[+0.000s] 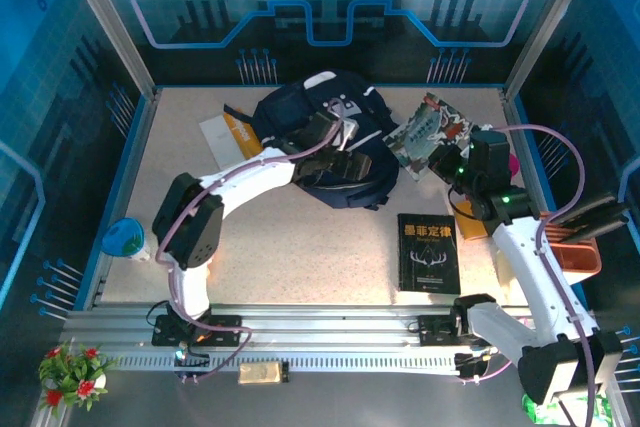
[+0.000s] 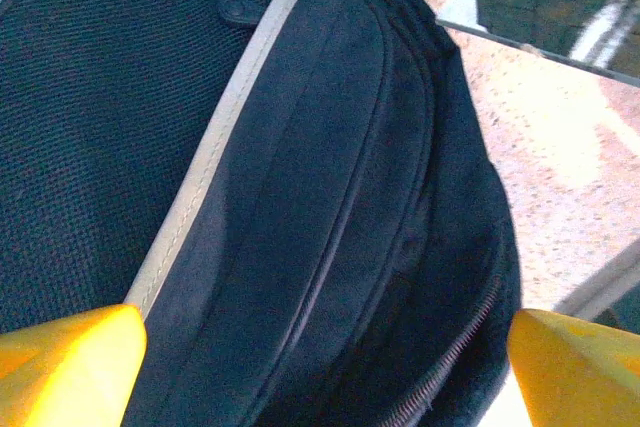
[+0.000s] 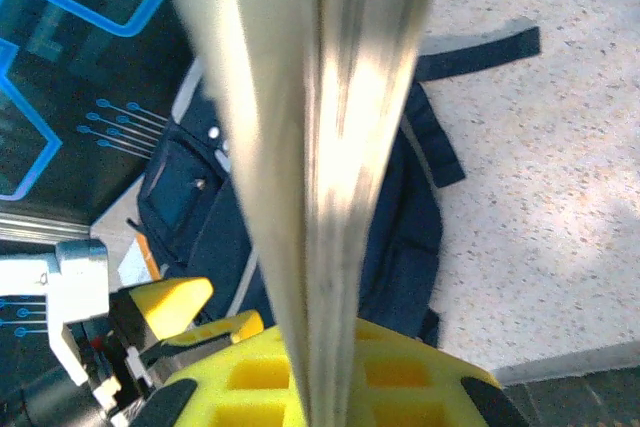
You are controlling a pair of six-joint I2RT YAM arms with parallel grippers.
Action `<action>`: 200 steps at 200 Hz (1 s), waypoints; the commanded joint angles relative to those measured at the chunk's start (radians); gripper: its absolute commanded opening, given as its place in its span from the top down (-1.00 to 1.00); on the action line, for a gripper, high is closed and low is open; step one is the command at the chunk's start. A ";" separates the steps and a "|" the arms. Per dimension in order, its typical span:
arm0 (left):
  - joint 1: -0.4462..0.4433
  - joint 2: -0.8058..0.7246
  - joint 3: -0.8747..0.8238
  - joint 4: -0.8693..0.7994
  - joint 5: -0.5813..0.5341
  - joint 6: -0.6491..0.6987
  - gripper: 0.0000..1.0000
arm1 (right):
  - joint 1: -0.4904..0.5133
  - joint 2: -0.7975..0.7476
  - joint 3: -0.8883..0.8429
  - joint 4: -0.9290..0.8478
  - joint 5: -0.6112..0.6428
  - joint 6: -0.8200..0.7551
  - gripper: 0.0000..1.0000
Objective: Pack the student bag
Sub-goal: Open the student bag at the top-center of the table.
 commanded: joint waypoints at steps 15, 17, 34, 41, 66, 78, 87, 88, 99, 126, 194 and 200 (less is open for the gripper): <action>-0.018 0.179 0.238 -0.239 -0.116 0.146 -0.79 | -0.033 -0.018 -0.004 -0.013 -0.002 -0.027 1.00; -0.020 0.190 0.252 -0.246 -0.123 0.150 -0.78 | -0.033 -0.017 -0.004 -0.013 -0.002 -0.027 1.00; -0.029 0.259 0.345 -0.310 -0.164 0.179 -0.71 | -0.038 -0.015 -0.006 -0.007 -0.009 -0.026 1.00; -0.032 0.280 0.375 -0.324 -0.176 0.187 -0.69 | -0.039 -0.014 -0.007 -0.005 -0.014 -0.025 1.00; -0.041 0.352 0.473 -0.390 -0.226 0.214 -0.57 | -0.042 -0.017 -0.016 -0.002 -0.019 -0.018 1.00; -0.048 0.396 0.533 -0.443 -0.268 0.232 -0.52 | -0.043 -0.020 -0.019 -0.001 -0.021 -0.015 1.00; -0.054 0.426 0.574 -0.479 -0.307 0.239 -0.47 | -0.045 -0.022 -0.020 -0.003 -0.021 -0.015 1.00; -0.055 0.429 0.579 -0.482 -0.311 0.241 -0.46 | -0.045 -0.023 -0.020 -0.004 -0.020 -0.015 1.00; -0.060 0.456 0.616 -0.510 -0.350 0.247 -0.39 | -0.046 -0.026 -0.018 -0.006 -0.018 -0.014 1.00; -0.070 0.466 0.643 -0.514 -0.375 0.246 -0.14 | -0.046 -0.031 -0.012 -0.010 -0.014 -0.015 1.00; -0.067 0.380 0.644 -0.483 -0.339 0.178 0.65 | -0.048 -0.052 0.000 -0.039 0.019 -0.026 1.00; -0.067 0.368 0.642 -0.482 -0.329 0.175 0.68 | -0.048 -0.055 0.002 -0.043 0.025 -0.029 1.00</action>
